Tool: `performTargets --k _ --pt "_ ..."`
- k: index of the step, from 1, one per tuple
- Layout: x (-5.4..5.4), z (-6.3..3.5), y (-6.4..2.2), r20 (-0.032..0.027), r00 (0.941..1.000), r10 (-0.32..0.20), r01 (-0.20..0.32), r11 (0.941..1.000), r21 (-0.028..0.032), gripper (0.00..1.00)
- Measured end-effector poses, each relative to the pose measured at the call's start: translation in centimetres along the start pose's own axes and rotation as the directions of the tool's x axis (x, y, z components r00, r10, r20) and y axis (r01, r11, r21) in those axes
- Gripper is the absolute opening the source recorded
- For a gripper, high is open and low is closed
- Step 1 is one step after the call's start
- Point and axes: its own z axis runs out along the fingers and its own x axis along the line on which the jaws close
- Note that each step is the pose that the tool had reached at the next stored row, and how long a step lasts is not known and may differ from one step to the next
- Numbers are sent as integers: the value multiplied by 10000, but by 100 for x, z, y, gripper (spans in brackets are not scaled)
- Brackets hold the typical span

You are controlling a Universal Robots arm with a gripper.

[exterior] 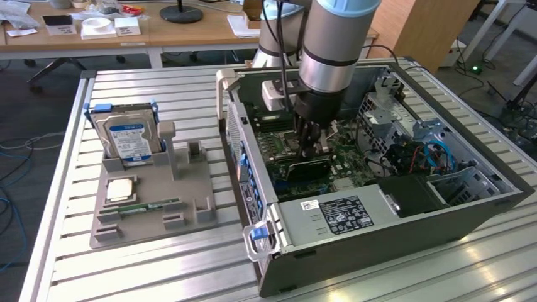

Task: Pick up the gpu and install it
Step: 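Press down on the gpu until it lock into place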

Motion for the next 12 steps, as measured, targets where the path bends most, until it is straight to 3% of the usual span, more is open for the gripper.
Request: performTargets --k 4,12 --pt "-1 -41 -36 -1 10000 1 -1 10000 0 11" --pt "-17 -299 -51 1 10000 -1 1 10000 1 11"
